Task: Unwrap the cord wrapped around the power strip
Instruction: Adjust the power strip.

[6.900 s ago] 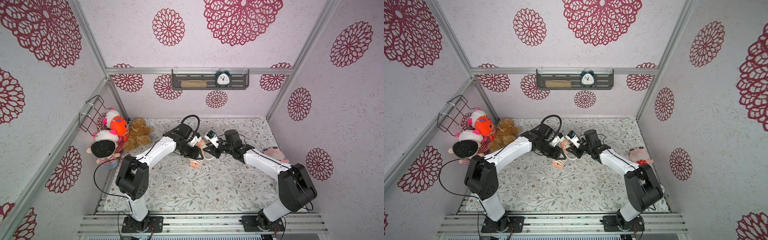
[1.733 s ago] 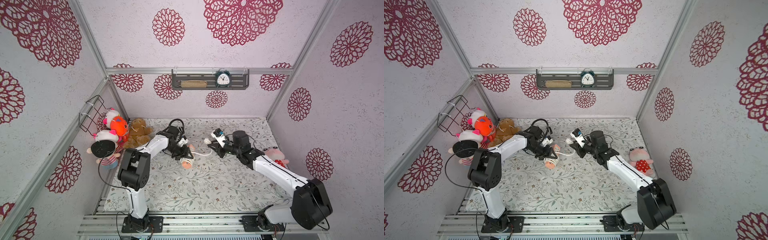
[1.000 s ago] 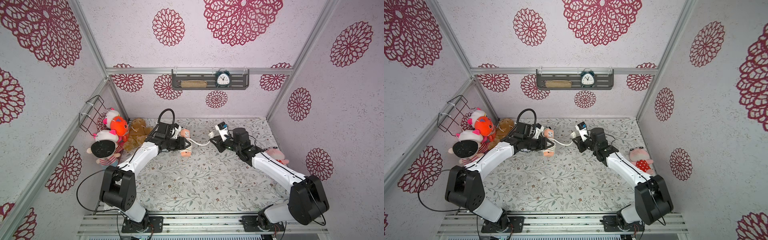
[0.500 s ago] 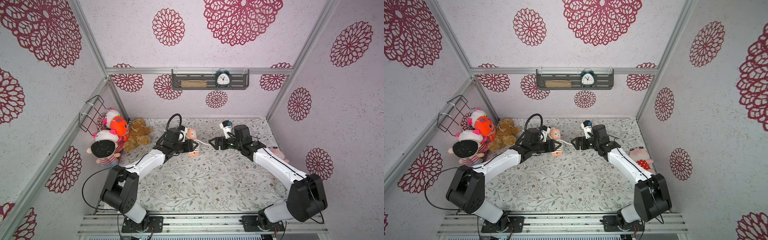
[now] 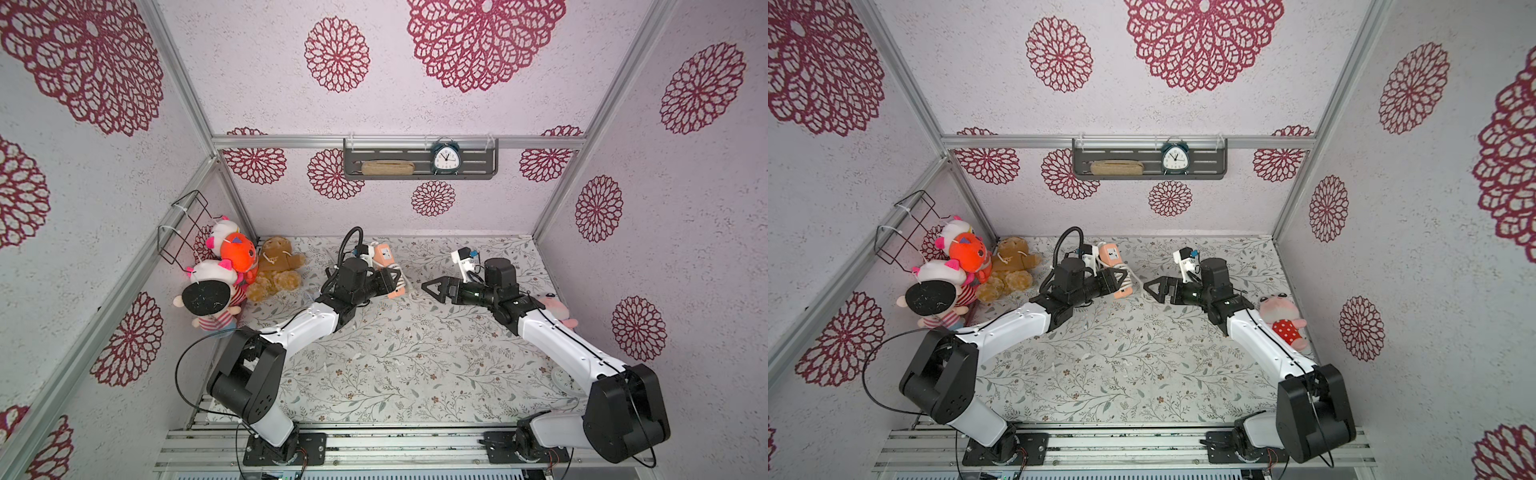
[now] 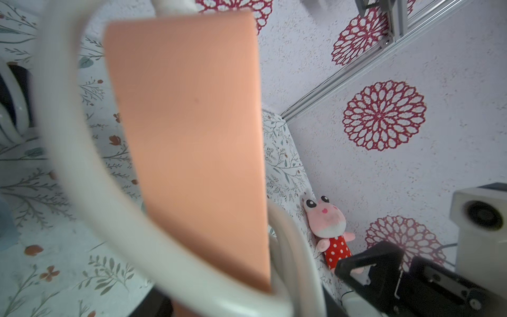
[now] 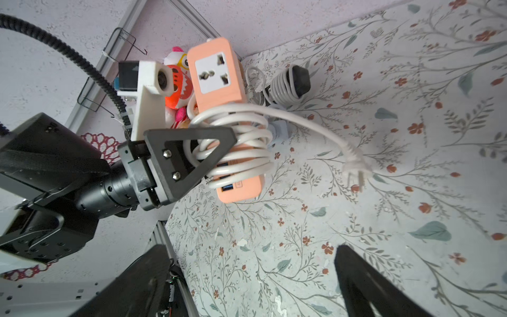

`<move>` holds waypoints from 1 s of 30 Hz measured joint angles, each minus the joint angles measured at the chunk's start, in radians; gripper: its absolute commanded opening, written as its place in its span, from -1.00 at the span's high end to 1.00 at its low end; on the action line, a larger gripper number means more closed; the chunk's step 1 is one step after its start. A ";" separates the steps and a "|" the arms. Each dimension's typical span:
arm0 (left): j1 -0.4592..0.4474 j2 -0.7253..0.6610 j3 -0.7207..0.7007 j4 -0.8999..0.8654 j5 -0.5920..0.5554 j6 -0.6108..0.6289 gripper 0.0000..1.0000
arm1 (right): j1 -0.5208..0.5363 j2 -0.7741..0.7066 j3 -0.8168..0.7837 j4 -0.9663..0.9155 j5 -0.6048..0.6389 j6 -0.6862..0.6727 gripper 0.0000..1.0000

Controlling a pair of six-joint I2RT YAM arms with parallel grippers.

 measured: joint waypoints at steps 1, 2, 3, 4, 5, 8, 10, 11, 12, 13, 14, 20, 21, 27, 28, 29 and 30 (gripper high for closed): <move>-0.005 0.005 -0.001 0.024 0.000 -0.009 1.00 | 0.006 0.008 -0.001 0.016 -0.003 0.011 -0.86; -0.010 0.011 -0.001 0.048 0.001 -0.020 1.00 | 0.012 0.020 -0.001 0.038 -0.008 0.019 -0.82; -0.015 0.018 -0.001 0.071 0.001 -0.030 1.00 | 0.017 0.031 -0.001 0.059 -0.011 0.027 -0.80; -0.019 0.023 -0.001 0.092 0.004 -0.040 1.00 | 0.022 0.040 -0.001 0.073 -0.012 0.032 -0.77; -0.021 0.030 -0.002 0.114 0.010 -0.053 1.00 | 0.028 0.049 0.000 0.083 -0.011 0.032 -0.73; -0.026 0.050 -0.002 0.159 0.025 -0.089 1.00 | 0.053 0.081 0.023 0.061 0.011 -0.012 -0.66; -0.028 0.057 -0.002 0.166 0.033 -0.106 1.00 | 0.069 0.100 0.053 0.024 0.042 -0.064 -0.65; -0.029 0.058 -0.001 0.165 0.037 -0.114 1.00 | 0.078 0.107 0.073 0.002 0.060 -0.097 -0.65; -0.029 0.059 -0.001 0.163 0.040 -0.118 1.00 | 0.086 0.113 0.094 -0.023 0.079 -0.132 -0.65; -0.031 0.059 0.001 0.156 0.042 -0.121 1.00 | 0.093 0.117 0.109 -0.039 0.091 -0.159 -0.65; -0.031 0.059 0.004 0.145 0.043 -0.122 1.00 | 0.100 0.121 0.127 -0.057 0.109 -0.188 -0.65; -0.034 0.059 0.048 0.078 0.068 -0.146 0.98 | 0.137 0.163 0.222 -0.179 0.190 -0.335 -0.67; -0.035 0.059 0.056 0.068 0.069 -0.148 0.97 | 0.141 0.174 0.238 -0.201 0.202 -0.356 -0.69; -0.038 0.060 0.093 0.006 0.122 -0.156 0.97 | 0.151 0.201 0.260 -0.272 0.227 -0.431 -0.64; -0.040 0.060 0.099 -0.001 0.129 -0.156 0.97 | 0.152 0.201 0.260 -0.275 0.232 -0.436 -0.57; -0.044 0.060 0.105 -0.007 0.136 -0.156 0.97 | 0.153 0.201 0.262 -0.277 0.236 -0.441 -0.53; -0.048 0.060 0.106 -0.006 0.144 -0.156 0.96 | 0.155 0.201 0.264 -0.278 0.243 -0.447 -0.48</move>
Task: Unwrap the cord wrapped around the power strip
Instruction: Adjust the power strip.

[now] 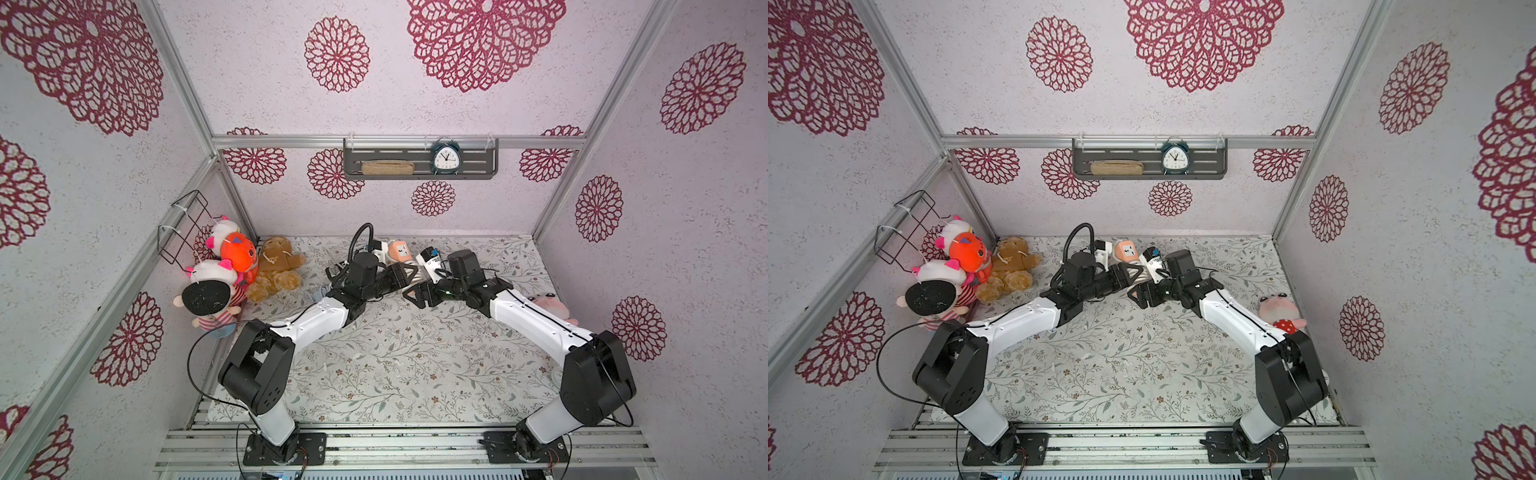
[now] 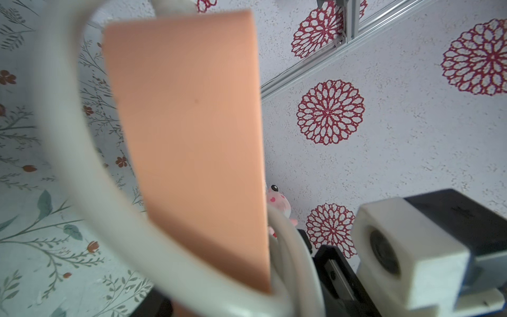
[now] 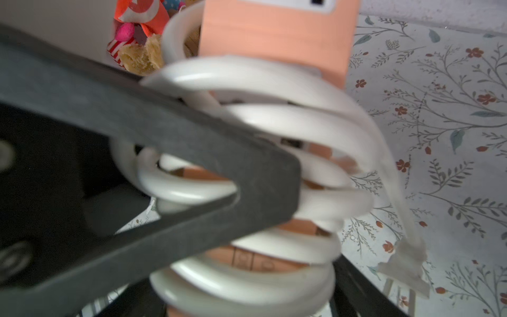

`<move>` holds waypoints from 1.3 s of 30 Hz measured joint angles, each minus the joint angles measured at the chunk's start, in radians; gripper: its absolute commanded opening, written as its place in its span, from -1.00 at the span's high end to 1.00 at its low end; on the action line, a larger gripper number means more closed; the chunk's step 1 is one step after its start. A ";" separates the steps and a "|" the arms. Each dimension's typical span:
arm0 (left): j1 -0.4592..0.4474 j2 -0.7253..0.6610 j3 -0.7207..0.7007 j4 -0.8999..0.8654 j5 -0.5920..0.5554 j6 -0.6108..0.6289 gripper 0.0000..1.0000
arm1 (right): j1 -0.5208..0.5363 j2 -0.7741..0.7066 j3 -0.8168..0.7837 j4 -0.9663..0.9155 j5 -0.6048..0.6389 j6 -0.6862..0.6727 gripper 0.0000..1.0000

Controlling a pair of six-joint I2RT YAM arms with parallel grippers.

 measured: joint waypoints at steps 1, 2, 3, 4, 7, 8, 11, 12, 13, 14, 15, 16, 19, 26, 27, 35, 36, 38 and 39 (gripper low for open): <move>-0.003 0.000 0.000 0.000 0.002 0.000 0.96 | 0.000 0.000 0.000 -0.004 0.003 -0.008 -0.42; -0.004 0.000 0.000 -0.001 0.002 0.000 0.94 | 0.000 0.000 0.000 -0.008 0.004 -0.011 -0.30; -0.004 0.000 0.000 -0.004 0.000 0.001 0.92 | 0.001 0.000 0.000 -0.011 0.005 -0.011 -0.18; -0.005 0.000 0.000 -0.007 -0.005 0.004 0.89 | 0.003 0.000 -0.001 -0.015 0.013 -0.009 -0.10; -0.006 0.000 -0.001 -0.014 -0.018 0.014 0.61 | 0.006 0.000 -0.001 -0.015 0.030 -0.019 0.05; -0.007 0.000 -0.002 -0.014 -0.018 0.017 0.46 | 0.006 0.000 -0.001 -0.019 0.032 -0.024 0.07; -0.009 -0.001 -0.006 -0.015 -0.016 0.025 -0.16 | 0.006 0.000 -0.002 -0.028 0.032 -0.042 0.17; -0.009 -0.004 -0.009 -0.016 -0.016 0.031 -0.36 | 0.006 0.000 -0.004 -0.028 0.031 -0.051 0.21; -0.010 -0.008 -0.012 -0.019 -0.013 0.038 -0.48 | 0.006 0.000 -0.007 -0.028 0.031 -0.069 0.25; -0.011 -0.014 -0.016 -0.024 -0.008 0.045 -0.60 | 0.007 0.000 -0.011 -0.028 0.032 -0.084 0.29; -0.013 -0.023 -0.020 -0.032 -0.003 0.054 -0.76 | 0.007 0.000 -0.016 -0.029 0.031 -0.100 0.30; -0.015 -0.033 -0.023 -0.046 0.000 0.061 -0.93 | 0.008 0.000 -0.020 -0.032 0.030 -0.115 0.31; -0.008 -0.066 -0.031 -0.103 0.006 0.088 -0.95 | 0.003 -0.001 -0.021 -0.030 0.028 -0.161 0.34; 0.052 -0.139 -0.031 -0.177 0.061 0.145 -0.95 | -0.004 -0.001 -0.021 -0.050 0.017 -0.258 0.38; 0.072 -0.147 -0.031 -0.182 0.066 0.151 -0.95 | -0.004 -0.001 -0.021 -0.062 0.013 -0.275 0.38; 0.170 -0.156 -0.030 -0.193 0.095 0.151 -0.95 | -0.004 -0.001 -0.021 -0.106 -0.036 -0.378 0.41; 0.170 -0.153 -0.030 -0.191 0.101 0.147 -0.97 | -0.004 -0.001 -0.021 -0.109 -0.042 -0.389 0.41; 0.170 -0.142 -0.030 -0.182 0.118 0.138 -0.92 | -0.004 0.000 -0.021 -0.117 -0.055 -0.408 0.41; 0.170 -0.133 -0.030 -0.177 0.126 0.132 -0.82 | -0.004 0.000 -0.021 -0.122 -0.062 -0.418 0.40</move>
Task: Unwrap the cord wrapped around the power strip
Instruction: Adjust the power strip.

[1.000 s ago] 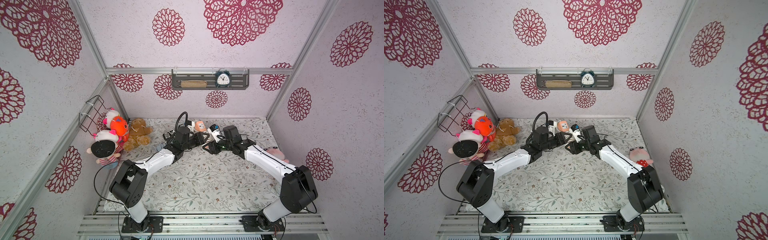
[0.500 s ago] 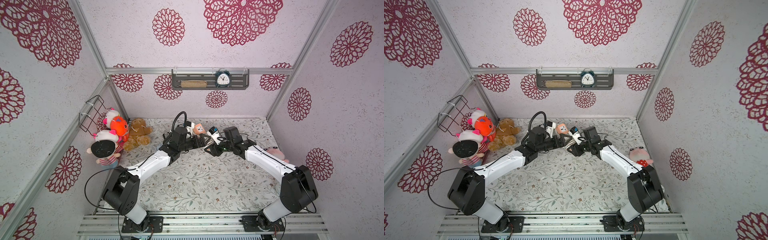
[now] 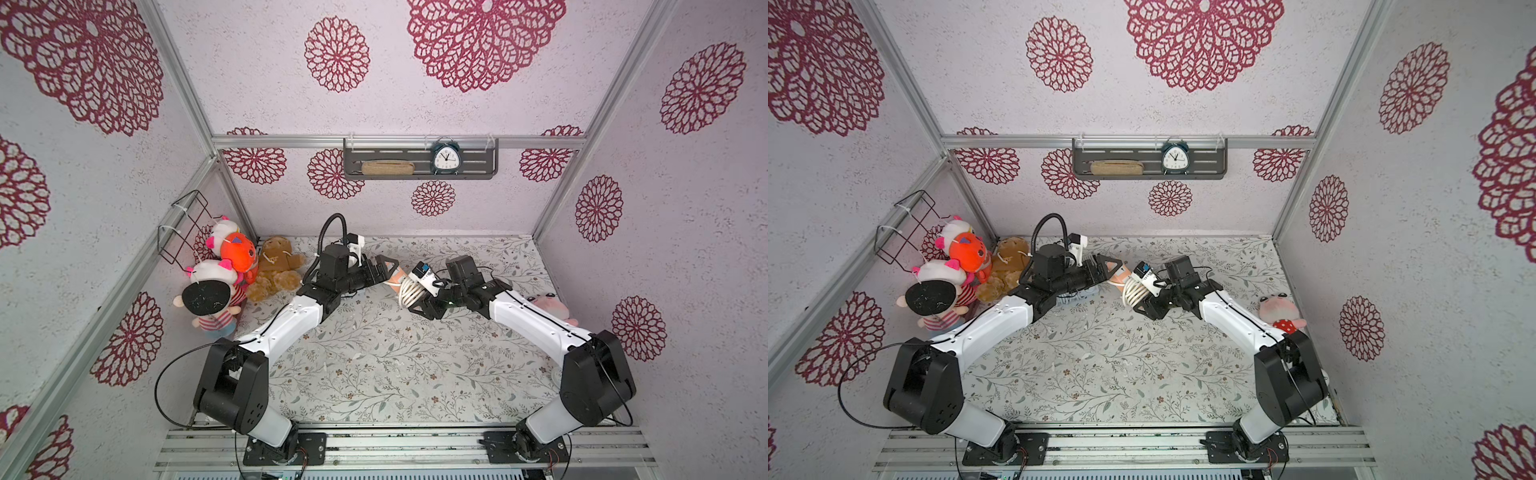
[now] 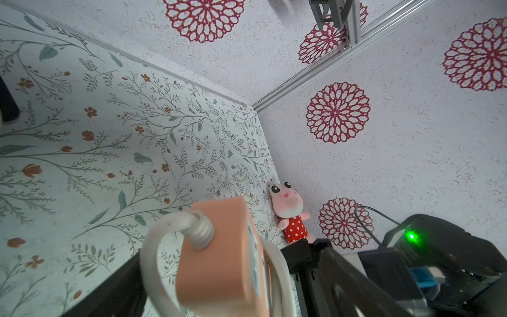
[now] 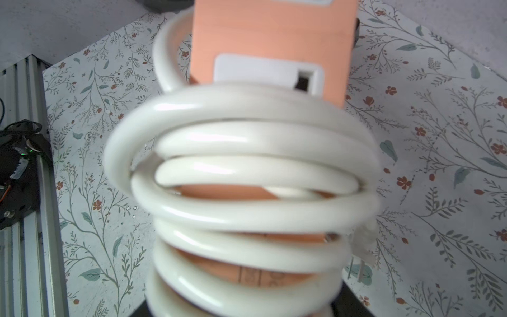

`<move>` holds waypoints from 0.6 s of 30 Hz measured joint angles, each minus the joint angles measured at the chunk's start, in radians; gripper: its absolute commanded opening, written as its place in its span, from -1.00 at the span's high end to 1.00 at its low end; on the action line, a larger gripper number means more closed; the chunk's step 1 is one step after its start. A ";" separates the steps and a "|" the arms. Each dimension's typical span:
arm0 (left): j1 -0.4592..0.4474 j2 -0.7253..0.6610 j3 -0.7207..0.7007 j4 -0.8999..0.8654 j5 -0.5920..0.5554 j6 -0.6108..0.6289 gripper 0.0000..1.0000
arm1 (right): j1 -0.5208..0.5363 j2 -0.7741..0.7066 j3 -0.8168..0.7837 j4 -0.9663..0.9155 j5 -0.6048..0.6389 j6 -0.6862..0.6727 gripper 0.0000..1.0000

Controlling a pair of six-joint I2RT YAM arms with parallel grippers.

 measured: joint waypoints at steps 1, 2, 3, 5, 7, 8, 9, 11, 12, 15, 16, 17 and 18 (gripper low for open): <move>0.000 0.009 0.000 0.002 0.009 -0.003 -0.73 | 0.000 0.000 0.002 -0.007 -0.003 -0.008 0.41; 0.000 0.019 0.000 0.005 0.016 -0.007 -0.62 | 0.000 0.001 0.005 -0.017 -0.006 -0.020 0.41; 0.000 0.029 0.000 0.005 0.021 -0.010 -0.56 | 0.000 0.002 0.012 -0.031 -0.010 -0.030 0.40; 0.000 0.044 0.000 0.002 0.032 -0.013 -0.39 | 0.000 0.007 0.027 -0.048 -0.015 -0.048 0.41; 0.000 0.049 0.000 -0.003 0.039 -0.016 -0.28 | 0.000 0.014 0.047 -0.057 -0.019 -0.065 0.41; 0.000 0.050 0.000 -0.003 0.043 -0.019 -0.19 | 0.000 0.017 0.054 -0.060 -0.021 -0.072 0.41; 0.000 0.050 0.000 0.000 0.046 -0.021 -0.10 | 0.000 0.019 0.058 -0.063 -0.022 -0.074 0.41; 0.000 0.049 0.000 0.018 0.061 -0.047 0.05 | 0.000 0.029 0.069 -0.074 -0.025 -0.085 0.40; -0.001 0.049 0.000 0.024 0.064 -0.057 0.14 | 0.000 0.034 0.072 -0.075 -0.026 -0.090 0.40; -0.007 0.049 0.001 0.047 0.086 -0.106 0.43 | 0.003 0.050 0.075 -0.074 -0.025 -0.108 0.38; -0.012 0.048 0.002 0.044 0.083 -0.115 0.45 | 0.004 0.058 0.079 -0.078 -0.024 -0.115 0.34; -0.013 0.048 0.001 0.042 0.079 -0.120 0.50 | 0.004 0.064 0.088 -0.087 -0.025 -0.123 0.29; -0.012 0.048 0.000 0.043 0.075 -0.125 0.57 | 0.004 0.071 0.098 -0.095 -0.027 -0.128 0.22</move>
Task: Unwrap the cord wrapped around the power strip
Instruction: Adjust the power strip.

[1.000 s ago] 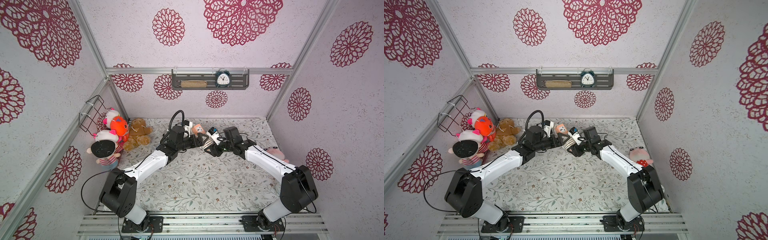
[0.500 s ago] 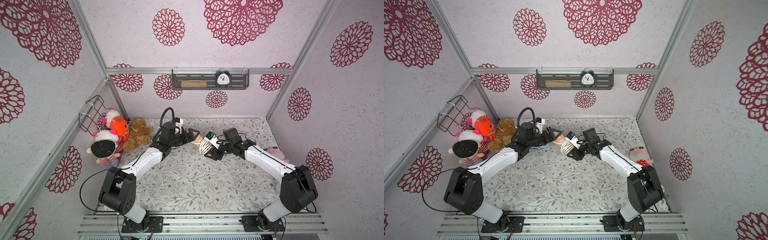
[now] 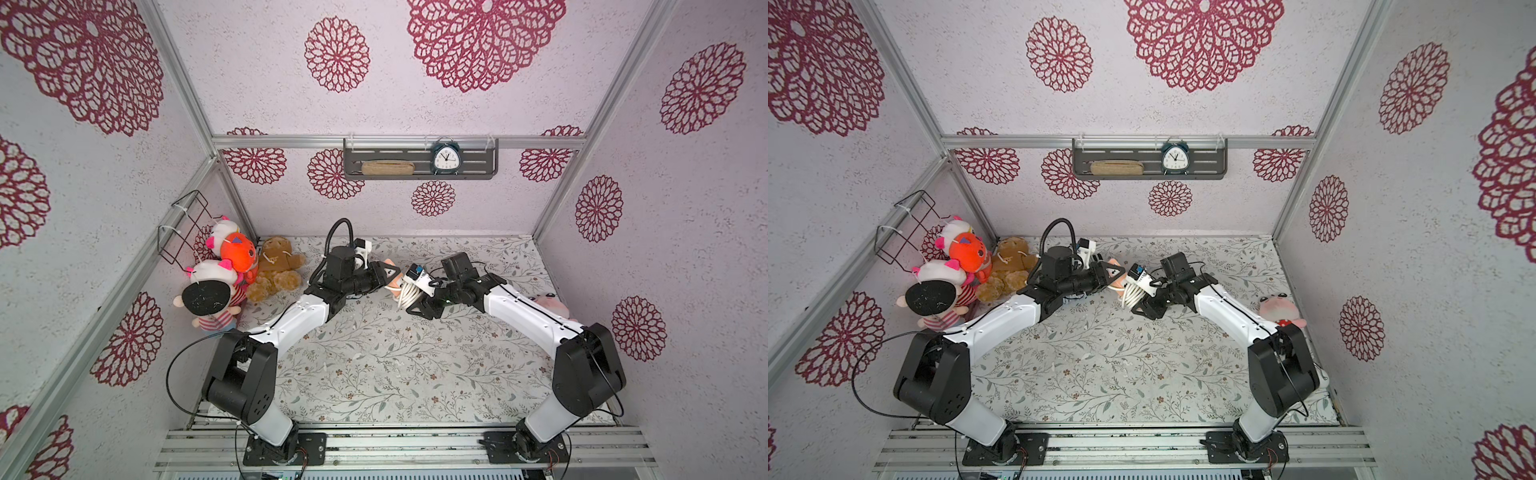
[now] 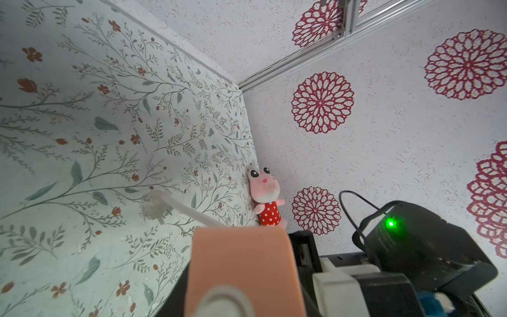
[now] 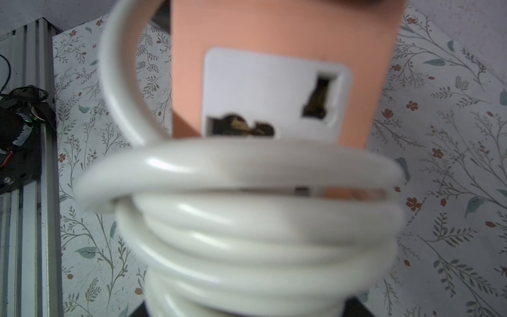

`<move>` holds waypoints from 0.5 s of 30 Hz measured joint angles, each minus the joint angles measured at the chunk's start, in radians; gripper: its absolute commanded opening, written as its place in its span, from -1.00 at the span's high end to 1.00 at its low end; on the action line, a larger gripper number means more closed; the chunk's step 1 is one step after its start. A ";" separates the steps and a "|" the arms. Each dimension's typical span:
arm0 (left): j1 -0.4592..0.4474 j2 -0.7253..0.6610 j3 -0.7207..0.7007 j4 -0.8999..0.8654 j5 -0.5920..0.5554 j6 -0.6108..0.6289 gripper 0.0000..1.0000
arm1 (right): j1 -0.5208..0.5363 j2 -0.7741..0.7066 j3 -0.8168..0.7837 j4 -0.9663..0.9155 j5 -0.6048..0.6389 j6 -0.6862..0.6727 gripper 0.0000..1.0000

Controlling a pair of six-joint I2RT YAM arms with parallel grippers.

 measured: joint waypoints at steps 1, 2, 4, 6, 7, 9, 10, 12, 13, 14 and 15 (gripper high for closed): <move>0.001 0.000 -0.002 0.003 -0.004 -0.005 0.64 | 0.000 0.010 0.013 -0.010 -0.004 -0.006 0.11; 0.002 0.000 -0.004 0.008 -0.010 -0.009 0.74 | 0.000 0.016 0.024 -0.018 -0.004 -0.012 0.01; 0.005 0.000 -0.005 0.014 -0.013 -0.018 0.94 | 0.000 0.022 0.040 -0.034 -0.004 -0.020 -0.22; 0.006 0.000 -0.005 0.017 -0.011 -0.024 1.00 | -0.002 0.022 0.048 -0.049 0.000 -0.022 -0.38; 0.006 0.000 -0.005 0.014 -0.012 -0.018 1.00 | -0.005 0.022 0.053 -0.056 -0.002 -0.023 -0.45; 0.010 0.001 -0.005 -0.005 -0.019 -0.006 1.00 | -0.011 0.021 0.071 -0.069 -0.009 -0.032 -0.55; 0.016 0.002 -0.005 -0.020 -0.021 0.000 1.00 | -0.018 0.019 0.085 -0.077 -0.016 -0.037 -0.57; 0.029 0.004 -0.005 -0.048 -0.017 0.012 1.00 | -0.036 0.007 0.107 -0.085 -0.024 -0.043 -0.59; 0.037 0.007 -0.005 -0.063 -0.008 0.019 1.00 | -0.051 -0.005 0.113 -0.085 -0.025 -0.046 -0.63; 0.045 0.011 -0.005 -0.076 0.006 0.026 1.00 | -0.068 -0.023 0.113 -0.084 -0.026 -0.048 -0.65; 0.053 0.016 -0.004 -0.090 0.023 0.033 1.00 | -0.088 -0.042 0.109 -0.082 -0.026 -0.050 -0.65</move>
